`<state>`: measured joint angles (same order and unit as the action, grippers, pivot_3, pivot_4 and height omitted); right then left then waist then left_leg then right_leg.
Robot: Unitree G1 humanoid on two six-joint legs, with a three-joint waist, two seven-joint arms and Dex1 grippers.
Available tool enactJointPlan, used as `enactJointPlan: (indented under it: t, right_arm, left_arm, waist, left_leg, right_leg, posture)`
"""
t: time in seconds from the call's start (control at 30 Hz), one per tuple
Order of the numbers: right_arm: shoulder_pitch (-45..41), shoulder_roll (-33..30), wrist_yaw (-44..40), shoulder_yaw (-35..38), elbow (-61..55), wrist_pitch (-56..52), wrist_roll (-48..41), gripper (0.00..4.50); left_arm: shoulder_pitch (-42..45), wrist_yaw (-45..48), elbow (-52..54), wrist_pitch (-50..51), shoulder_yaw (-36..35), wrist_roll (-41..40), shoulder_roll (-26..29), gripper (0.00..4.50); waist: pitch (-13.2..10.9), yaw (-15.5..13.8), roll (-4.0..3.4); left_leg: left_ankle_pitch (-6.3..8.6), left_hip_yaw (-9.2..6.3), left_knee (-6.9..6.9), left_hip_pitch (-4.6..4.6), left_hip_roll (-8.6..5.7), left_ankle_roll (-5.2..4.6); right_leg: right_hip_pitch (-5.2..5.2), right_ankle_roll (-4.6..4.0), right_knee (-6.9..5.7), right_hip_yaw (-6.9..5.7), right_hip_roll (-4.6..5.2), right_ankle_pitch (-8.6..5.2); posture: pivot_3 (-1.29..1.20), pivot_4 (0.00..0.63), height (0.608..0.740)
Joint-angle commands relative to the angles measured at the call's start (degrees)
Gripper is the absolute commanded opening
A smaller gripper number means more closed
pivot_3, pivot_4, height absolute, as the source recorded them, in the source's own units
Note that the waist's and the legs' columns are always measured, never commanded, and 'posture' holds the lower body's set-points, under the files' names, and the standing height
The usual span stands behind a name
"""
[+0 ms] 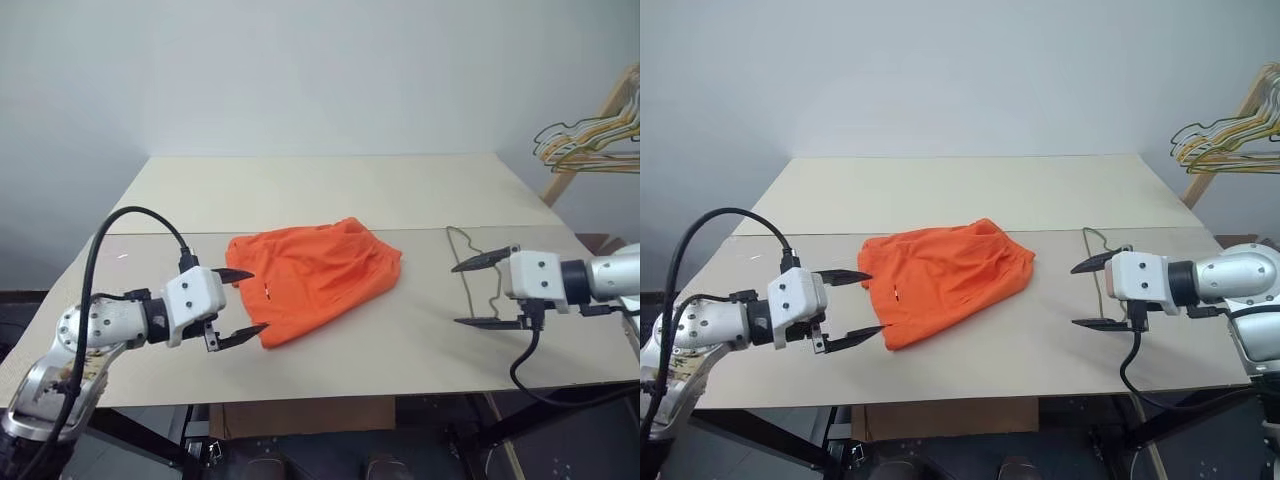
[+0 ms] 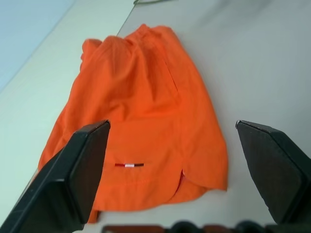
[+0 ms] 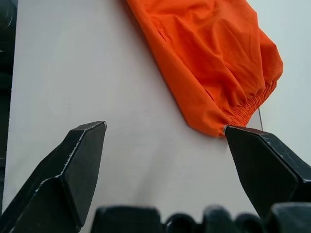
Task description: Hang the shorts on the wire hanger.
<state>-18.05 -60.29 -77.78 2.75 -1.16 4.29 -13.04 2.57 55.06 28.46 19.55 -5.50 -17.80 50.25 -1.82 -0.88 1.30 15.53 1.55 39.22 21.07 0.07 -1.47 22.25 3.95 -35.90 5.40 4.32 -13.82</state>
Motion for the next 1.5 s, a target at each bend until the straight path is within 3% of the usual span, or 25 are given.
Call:
enactJointPlan:
  t: [0.03, 0.43, 0.8, 0.9, 1.3, 1.5]
  right_arm:
    - [0.3, -1.2, 0.9, 1.8, -2.6, -1.5, -0.8, 4.48]
    - [8.6, -0.2, 7.3, 5.0, -10.4, -5.0, -1.0, 4.48]
    - [13.2, 0.0, 10.5, 7.0, -14.4, -6.6, -1.6, 4.48]
    - [13.5, 0.1, 10.8, 7.1, -14.6, -6.6, -1.6, 4.5]
    - [10.9, 0.7, 10.9, 4.3, -13.0, -5.5, -0.2, 4.5]
    - [5.2, 3.6, 14.6, -2.3, -8.3, -1.5, 8.1, 4.5]
  left_arm:
    - [-0.1, 1.2, 0.7, -0.5, 0.9, 0.1, 0.8, 4.5]
    - [6.0, 11.5, -16.3, -8.1, 11.1, 5.6, 1.8, 4.5]
    - [11.7, 12.3, -26.4, -13.0, 17.9, 12.8, -2.2, 4.5]
    - [11.5, 12.8, -27.2, -13.4, 18.3, 13.2, -2.6, 3.93]
    - [11.2, 10.8, -29.5, -14.2, 19.0, 16.3, -4.3, 0.01]
    - [9.0, 12.3, -26.5, -15.7, 17.4, 15.6, -1.7, 0.01]
  waist:
    - [0.0, 0.1, 0.0]
    - [0.0, 0.9, -0.03]
    - [0.0, 2.3, -0.01]
    - [0.0, 2.8, -0.01]
    - [0.0, 3.5, -0.01]
    - [0.0, 3.7, 0.0]
  left_leg:
    - [0.0, 0.0, 0.0, 0.0, 0.0, 0.0]
    - [-0.02, 0.11, 0.0, -0.01, 0.01, 0.0]
    - [-0.01, 0.14, 0.0, 0.04, 0.01, -0.01]
    - [-0.01, 0.13, 0.0, 0.03, 0.03, -0.01]
    - [-0.02, 0.12, 0.0, 0.03, 0.03, -0.01]
    - [-0.02, 0.14, 0.0, 0.0, 0.04, -0.01]
  right_leg:
    - [0.0, 0.0, 0.0, 0.0, 0.0, 0.0]
    - [0.01, -0.04, -0.01, -0.01, -0.05, -0.03]
    - [0.04, -0.02, 0.0, 0.03, -0.04, -0.05]
    - [0.04, -0.02, -0.01, 0.02, -0.06, -0.05]
    - [0.03, 0.0, -0.01, 0.05, -0.05, -0.04]
    - [0.04, 0.0, -0.03, 0.08, -0.06, -0.04]
  posture:
    - [0.05, 0.0, 0.74]
    - [-0.03, 0.0, 0.74]
    - [-0.07, 0.0, 0.74]
    - [-0.08, 0.0, 0.74]
    - [-0.07, 0.0, 0.74]
    - [-0.06, 0.0, 0.74]
